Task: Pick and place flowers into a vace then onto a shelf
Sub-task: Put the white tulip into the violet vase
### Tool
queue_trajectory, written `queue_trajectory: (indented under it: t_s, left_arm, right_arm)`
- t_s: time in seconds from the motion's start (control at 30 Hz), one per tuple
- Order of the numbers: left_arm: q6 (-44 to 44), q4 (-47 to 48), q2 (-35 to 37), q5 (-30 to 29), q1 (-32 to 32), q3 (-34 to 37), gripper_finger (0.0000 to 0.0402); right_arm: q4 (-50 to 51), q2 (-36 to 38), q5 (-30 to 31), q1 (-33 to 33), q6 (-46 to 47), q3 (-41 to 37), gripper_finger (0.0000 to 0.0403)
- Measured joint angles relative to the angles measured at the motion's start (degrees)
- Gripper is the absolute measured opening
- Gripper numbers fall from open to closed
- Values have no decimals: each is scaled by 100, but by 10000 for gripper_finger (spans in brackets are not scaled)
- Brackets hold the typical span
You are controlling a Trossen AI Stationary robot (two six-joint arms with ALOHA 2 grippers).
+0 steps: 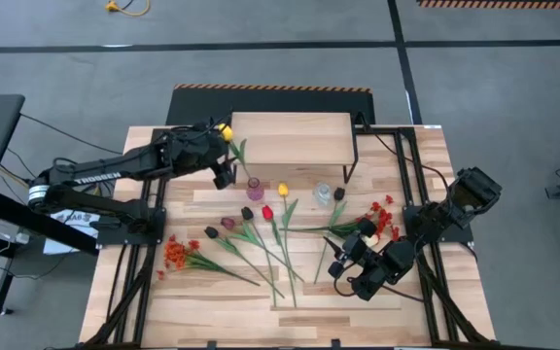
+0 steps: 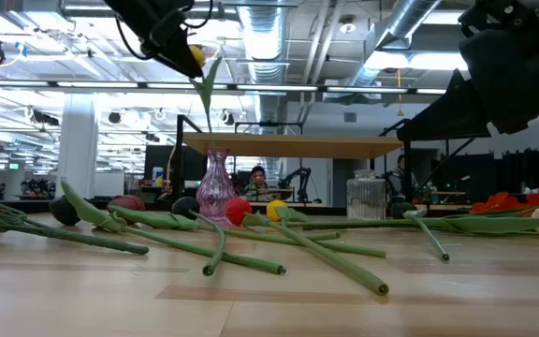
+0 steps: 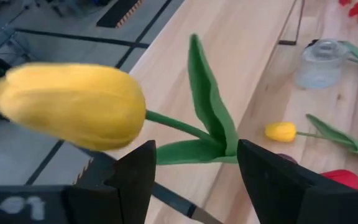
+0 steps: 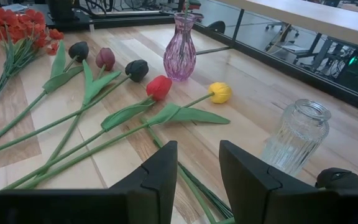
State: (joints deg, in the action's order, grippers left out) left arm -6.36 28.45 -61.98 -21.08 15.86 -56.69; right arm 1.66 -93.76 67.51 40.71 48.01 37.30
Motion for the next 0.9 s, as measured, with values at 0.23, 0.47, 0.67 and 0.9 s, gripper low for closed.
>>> queue_trajectory:
  t_s: [0.23, 0.47, 0.67, 0.9]
  left_arm:
    - [100, 301, -2, -74, -2, -100, 216]
    - [76, 636, -2, -752, -77, -139, 216]
    - [100, 989, -2, -874, -407, -531, 216]
    - [145, 1195, -2, -874, -1153, -1043, 215]
  right_arm:
    - [1, 0, -6, 1, 0, 0, 113]
    - [-1, 0, -11, 0, 0, 0, 113]
    - [1, 1, -11, -1, -2, 0, 113]
    - [2, 0, -15, -1, -2, 0, 113]
